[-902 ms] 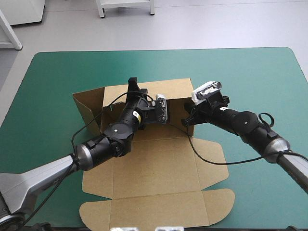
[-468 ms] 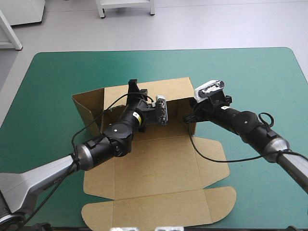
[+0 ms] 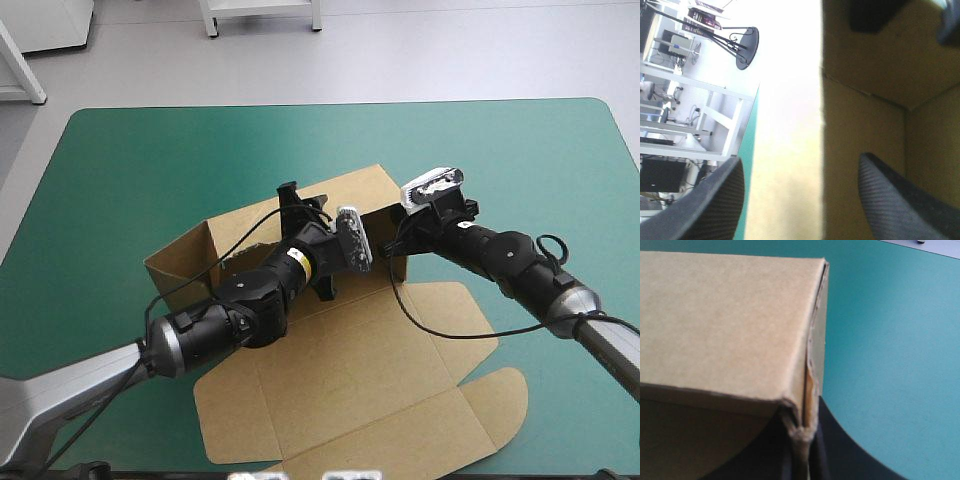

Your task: Fold the box

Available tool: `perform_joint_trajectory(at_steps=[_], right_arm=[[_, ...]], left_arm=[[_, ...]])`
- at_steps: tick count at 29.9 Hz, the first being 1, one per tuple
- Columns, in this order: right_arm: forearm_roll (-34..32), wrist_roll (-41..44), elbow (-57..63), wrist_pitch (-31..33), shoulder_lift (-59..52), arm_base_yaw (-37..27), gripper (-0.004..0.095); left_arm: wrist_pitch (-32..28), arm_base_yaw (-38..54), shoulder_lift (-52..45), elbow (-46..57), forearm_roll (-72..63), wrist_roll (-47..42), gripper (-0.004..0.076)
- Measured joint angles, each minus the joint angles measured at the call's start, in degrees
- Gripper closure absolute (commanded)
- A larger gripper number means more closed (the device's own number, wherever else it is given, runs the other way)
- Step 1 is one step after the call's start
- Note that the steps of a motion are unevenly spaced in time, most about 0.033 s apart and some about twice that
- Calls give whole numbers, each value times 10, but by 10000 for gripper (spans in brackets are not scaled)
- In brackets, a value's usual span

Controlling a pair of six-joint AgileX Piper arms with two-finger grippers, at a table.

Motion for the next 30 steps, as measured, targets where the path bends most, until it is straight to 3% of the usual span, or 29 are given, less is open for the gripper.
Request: perform_joint_trajectory(at_steps=[7,12,20,24,27,30], right_arm=[[1,-2,0,0,0,0,925],[2,-2,0,0,0,0,925],[2,-1,0,0,0,0,925],[2,4,-2,6,1,-9,925],[-6,18,-14,31,1,-30,925],[-53,62,-39,68,1,-58,925]], left_arm=[[48,3,-38,-95,-186,34,247],[105,57,-38,-175,-240,45,248],[160,370,-42,-242,-396,75,248],[164,540,-43,-206,-553,138,248],[162,631,-54,-161,-633,170,248],[150,686,-76,-111,-664,190,248]])
